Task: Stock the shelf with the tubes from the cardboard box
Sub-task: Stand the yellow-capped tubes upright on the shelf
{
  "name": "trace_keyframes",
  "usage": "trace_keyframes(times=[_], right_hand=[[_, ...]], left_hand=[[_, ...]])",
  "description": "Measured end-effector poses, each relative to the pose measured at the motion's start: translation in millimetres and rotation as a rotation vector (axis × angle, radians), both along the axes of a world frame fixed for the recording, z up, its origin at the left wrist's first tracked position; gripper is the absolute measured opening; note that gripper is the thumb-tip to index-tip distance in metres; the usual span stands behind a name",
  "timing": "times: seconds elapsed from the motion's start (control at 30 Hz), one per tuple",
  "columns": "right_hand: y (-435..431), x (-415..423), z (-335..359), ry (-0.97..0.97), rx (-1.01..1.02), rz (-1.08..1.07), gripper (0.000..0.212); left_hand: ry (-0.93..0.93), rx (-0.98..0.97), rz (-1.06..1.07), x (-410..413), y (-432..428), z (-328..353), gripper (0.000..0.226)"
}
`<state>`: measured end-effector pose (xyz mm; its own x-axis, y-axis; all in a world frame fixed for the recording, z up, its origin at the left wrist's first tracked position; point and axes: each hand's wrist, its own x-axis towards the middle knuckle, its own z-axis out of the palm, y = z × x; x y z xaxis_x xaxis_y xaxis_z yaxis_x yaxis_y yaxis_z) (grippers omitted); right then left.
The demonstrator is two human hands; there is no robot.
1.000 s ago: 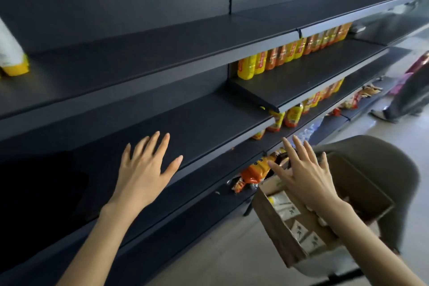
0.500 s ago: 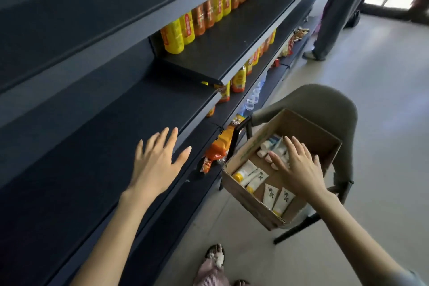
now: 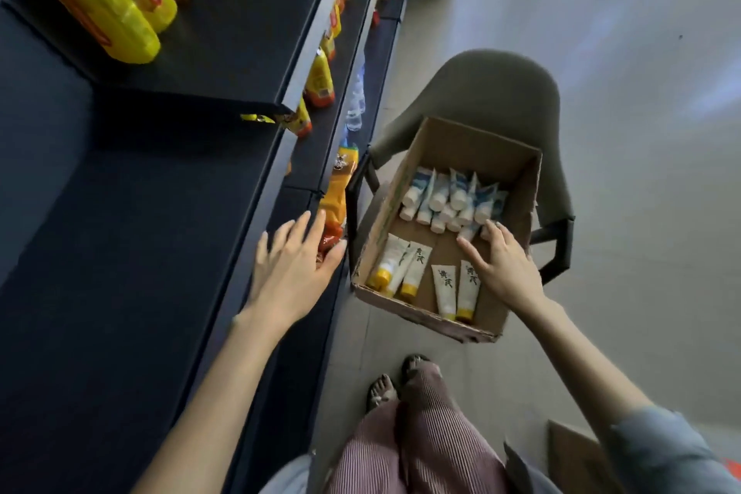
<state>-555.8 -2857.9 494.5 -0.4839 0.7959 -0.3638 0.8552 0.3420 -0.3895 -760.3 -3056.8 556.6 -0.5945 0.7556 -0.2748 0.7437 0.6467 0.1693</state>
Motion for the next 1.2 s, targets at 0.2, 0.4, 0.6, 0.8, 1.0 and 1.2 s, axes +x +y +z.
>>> trace_keyframes(times=[0.2,0.4,0.6,0.8,1.0,1.2], right_hand=[[12,1,-38,-0.045,-0.072,-0.068,0.079],[19,0,-92,-0.102,-0.211,-0.126,0.084],[22,1,-146,-0.185,-0.286,-0.144,0.087],[16,-8,-197,-0.087,-0.473,-0.18,0.076],[13,-17,-240,-0.068,-0.621,-0.304,0.072],[7,-21,-263,-0.096,-0.504,-0.304,0.075]], left_hand=[[-0.029,-0.011,-0.077,-6,39,-36,0.07],[-0.044,-0.054,-0.101,-9,68,-70,0.083],[-0.071,-0.097,-0.134,-13,93,-108,0.072],[-0.103,-0.069,-0.149,-12,110,-135,0.071],[-0.122,-0.021,-0.17,-7,116,-142,0.071],[-0.151,0.025,-0.191,-3,121,-145,0.071]])
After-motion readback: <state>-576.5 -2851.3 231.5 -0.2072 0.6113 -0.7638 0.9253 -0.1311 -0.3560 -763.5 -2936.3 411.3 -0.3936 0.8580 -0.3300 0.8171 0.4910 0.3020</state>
